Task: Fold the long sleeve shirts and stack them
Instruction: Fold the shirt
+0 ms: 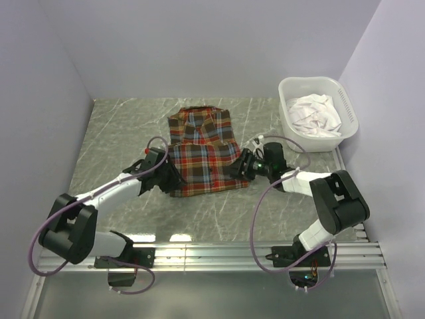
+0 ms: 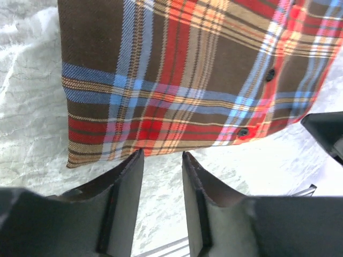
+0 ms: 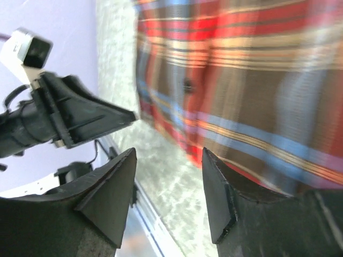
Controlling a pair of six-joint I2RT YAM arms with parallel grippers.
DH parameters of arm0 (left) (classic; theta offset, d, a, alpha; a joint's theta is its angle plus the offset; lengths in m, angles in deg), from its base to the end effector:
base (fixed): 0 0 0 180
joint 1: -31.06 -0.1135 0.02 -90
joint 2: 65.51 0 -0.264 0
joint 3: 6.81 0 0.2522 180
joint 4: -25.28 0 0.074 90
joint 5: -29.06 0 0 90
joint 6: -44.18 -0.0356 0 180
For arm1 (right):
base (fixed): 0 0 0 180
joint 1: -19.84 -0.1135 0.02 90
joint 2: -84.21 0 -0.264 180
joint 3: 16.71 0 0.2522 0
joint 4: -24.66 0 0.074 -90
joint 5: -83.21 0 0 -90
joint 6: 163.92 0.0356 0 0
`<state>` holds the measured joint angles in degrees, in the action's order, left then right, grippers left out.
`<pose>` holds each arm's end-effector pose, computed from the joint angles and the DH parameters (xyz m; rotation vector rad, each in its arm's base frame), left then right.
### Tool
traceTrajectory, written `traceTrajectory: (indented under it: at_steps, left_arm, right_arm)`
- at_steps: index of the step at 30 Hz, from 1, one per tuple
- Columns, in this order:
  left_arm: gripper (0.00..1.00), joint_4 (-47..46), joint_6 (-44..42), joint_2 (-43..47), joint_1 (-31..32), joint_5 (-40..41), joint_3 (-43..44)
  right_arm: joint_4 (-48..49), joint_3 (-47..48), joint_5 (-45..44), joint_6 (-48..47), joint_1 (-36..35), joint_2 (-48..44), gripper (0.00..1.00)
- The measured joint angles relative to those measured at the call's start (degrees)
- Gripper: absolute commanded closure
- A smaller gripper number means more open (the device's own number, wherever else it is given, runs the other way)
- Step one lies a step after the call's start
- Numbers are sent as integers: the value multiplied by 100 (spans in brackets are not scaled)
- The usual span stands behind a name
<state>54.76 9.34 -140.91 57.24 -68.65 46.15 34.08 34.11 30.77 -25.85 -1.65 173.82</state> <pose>0.2258 -0.1163 0.1867 -0.5986 2.5604 -0.7256 0.2748 0.1315 0.1694 0.0816 2.2863 1.3751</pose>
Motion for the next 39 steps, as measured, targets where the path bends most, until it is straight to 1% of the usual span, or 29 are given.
traceTrajectory:
  at_steps: [3,6,9,12,16,18,20,22,25,30,35,39]
  left_arm:
    - [62,-55,2,-212,-2,-7,-11]
    - [63,-221,15,-503,-26,-35,-151]
    - [64,-341,111,-619,-92,-162,-315]
    - [63,-334,136,-564,-125,-168,-319]
    - [61,-20,109,-365,-133,-61,-173]
    - [61,111,103,-328,-166,13,157]
    - [62,94,103,-411,-229,46,584]
    - [62,-155,107,-632,-323,48,1029]
    - [62,-686,114,-1172,-483,50,1604]
    - [63,-1416,131,-2288,-745,66,2179]
    - [64,-1886,179,-3053,-1084,66,2227]
    - [64,-2201,289,-3353,-1307,42,2144]
  right_arm:
    - [120,-435,0,26,317,90,44]
    - [262,-839,9,129,608,413,44]
    - [457,-920,155,260,752,487,44]
    - [396,-909,136,214,763,435,44]
    - [-155,-678,-4,33,765,74,44]
    - [-267,-422,-44,26,765,-127,44]
    - [-192,-94,-63,83,765,-173,44]
    - [74,291,-103,227,761,-92,44]
    - [664,905,-173,514,719,337,44]
    - [1488,1941,-396,925,625,1598,43]
    - [1904,2430,-586,1320,610,2717,43]
    - [1952,2461,-785,1460,610,3228,43]
